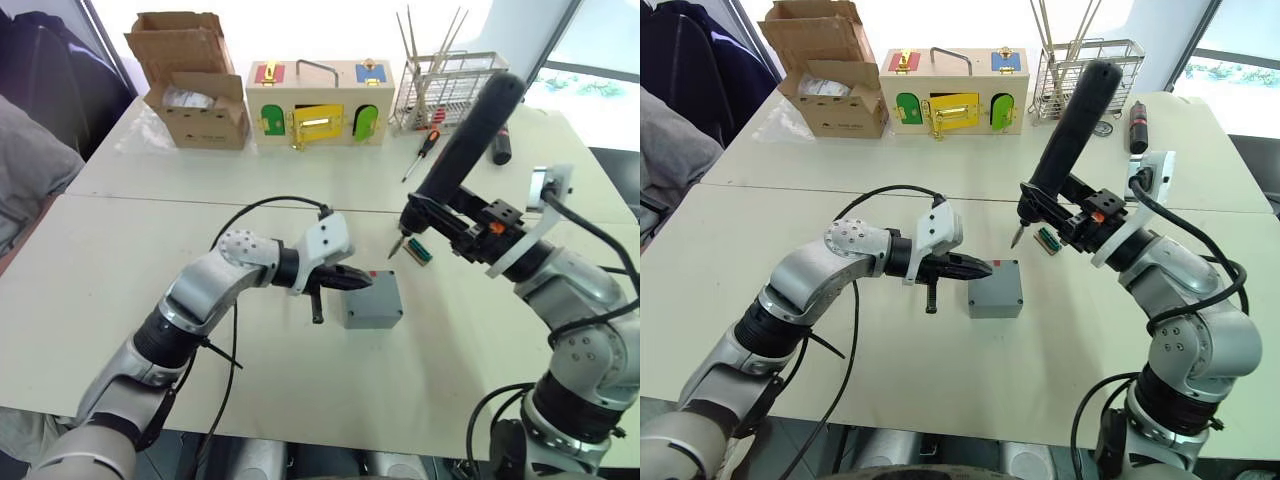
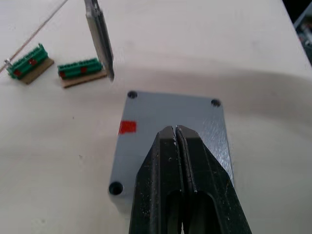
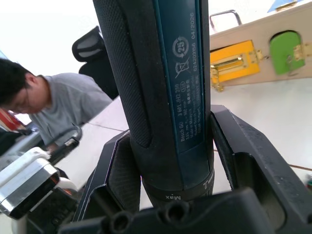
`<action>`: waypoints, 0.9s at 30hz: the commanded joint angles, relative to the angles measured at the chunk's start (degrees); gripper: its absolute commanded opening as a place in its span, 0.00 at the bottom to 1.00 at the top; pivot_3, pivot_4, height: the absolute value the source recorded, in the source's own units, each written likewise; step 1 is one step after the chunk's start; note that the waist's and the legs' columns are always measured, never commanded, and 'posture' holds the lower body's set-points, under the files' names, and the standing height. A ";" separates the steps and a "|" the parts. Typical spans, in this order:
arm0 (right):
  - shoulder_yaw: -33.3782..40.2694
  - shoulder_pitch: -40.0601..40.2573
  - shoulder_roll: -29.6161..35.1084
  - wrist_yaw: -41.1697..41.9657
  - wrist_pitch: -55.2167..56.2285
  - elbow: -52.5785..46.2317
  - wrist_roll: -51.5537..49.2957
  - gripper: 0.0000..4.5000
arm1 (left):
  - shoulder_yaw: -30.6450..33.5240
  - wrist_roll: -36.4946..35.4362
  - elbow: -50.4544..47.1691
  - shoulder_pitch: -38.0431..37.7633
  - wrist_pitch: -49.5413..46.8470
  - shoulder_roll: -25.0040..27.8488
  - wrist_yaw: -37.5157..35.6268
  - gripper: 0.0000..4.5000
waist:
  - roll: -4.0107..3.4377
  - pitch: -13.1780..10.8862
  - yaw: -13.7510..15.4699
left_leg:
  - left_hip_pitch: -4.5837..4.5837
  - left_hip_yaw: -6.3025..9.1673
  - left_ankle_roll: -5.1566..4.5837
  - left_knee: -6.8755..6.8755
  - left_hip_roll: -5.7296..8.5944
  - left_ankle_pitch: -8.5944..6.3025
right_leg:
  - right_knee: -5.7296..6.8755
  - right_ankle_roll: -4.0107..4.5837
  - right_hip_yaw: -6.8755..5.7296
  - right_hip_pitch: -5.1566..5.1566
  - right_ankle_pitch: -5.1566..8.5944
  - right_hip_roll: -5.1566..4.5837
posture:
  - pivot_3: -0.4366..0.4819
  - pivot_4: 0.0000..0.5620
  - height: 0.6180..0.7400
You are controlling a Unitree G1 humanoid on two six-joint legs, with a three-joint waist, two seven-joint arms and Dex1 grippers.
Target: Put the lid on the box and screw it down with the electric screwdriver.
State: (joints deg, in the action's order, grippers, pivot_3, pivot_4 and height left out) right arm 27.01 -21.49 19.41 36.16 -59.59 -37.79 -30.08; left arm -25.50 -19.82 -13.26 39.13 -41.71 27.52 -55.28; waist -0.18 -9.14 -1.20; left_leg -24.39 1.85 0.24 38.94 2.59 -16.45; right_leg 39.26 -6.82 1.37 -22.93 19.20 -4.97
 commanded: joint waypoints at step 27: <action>-7.13 6.58 9.99 -6.80 9.43 -0.81 -9.77 0.42 | -1.50 5.29 1.65 0.08 3.82 -1.26 -2.09 0.00 | 0.02 0.01 0.20 | 0.01 0.01 -0.02 0.05 0.00 -0.01 | -0.11 0.00 0.00 0.09 0.00 -0.01 | 0.48 0.27 1.00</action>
State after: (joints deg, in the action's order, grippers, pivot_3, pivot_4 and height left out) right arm 20.32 -15.41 28.79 29.26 -51.99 -37.46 -40.18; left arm -27.44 -15.02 -11.02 39.22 -37.89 26.24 -57.34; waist -0.16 -9.13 -0.99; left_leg -24.37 1.86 0.22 38.98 2.59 -16.47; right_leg 39.15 -6.82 1.38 -22.83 19.20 -4.98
